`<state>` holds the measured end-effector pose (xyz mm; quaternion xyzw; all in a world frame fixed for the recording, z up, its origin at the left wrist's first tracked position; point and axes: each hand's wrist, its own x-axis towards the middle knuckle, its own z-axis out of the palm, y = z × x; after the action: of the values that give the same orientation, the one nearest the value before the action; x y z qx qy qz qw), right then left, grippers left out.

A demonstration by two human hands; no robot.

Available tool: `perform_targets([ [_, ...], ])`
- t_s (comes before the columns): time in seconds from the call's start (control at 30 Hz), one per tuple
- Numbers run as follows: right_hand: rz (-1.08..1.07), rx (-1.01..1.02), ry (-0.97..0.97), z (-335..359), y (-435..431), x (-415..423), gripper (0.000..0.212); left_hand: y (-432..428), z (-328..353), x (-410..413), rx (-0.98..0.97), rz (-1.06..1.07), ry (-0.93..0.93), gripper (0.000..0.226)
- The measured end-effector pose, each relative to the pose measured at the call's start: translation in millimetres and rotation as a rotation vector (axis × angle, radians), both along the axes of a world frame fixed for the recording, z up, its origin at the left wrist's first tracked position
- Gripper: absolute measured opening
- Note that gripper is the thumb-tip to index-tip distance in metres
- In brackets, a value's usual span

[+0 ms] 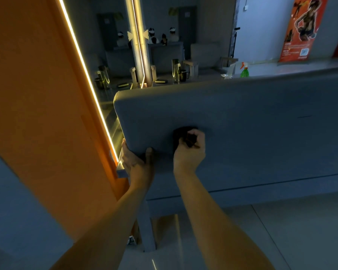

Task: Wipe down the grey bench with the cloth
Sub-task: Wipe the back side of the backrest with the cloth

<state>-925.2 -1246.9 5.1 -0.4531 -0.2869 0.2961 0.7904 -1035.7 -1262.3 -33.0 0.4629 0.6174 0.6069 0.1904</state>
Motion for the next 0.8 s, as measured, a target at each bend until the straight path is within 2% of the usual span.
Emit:
perform_targets([
  [0.07, 0.071, -0.032, 0.038, -5, -4, -8, 0.038, 0, 2, 0, -0.007, 0.013, -0.006, 0.088],
  [0.2, 0.139, -0.057, -0.035, 1, -24, 6, 0.039, -7, 6, -3, -0.048, -0.023, -0.022, 0.088],
  [0.3, 0.046, 0.032, -0.085, 23, -27, 30, 0.036, -12, 6, -4, -0.026, -0.056, -0.033, 0.089],
  [0.4, 0.005, 0.094, -0.045, 32, -17, 29, 0.035, -10, 5, -2, -0.002, -0.038, -0.043, 0.087],
  [0.5, 0.028, 0.048, -0.088, 13, -12, 0, 0.036, -5, 4, -1, -0.009, -0.025, -0.047, 0.087],
  [0.67, 0.078, -0.078, -0.025, 0, -2, -12, 0.032, -4, 8, 2, -0.060, -0.017, -0.034, 0.087],
  [0.8, 0.168, -0.197, -0.030, -24, -27, -14, 0.031, -12, 14, 10, -0.178, 0.028, -0.034, 0.085],
])
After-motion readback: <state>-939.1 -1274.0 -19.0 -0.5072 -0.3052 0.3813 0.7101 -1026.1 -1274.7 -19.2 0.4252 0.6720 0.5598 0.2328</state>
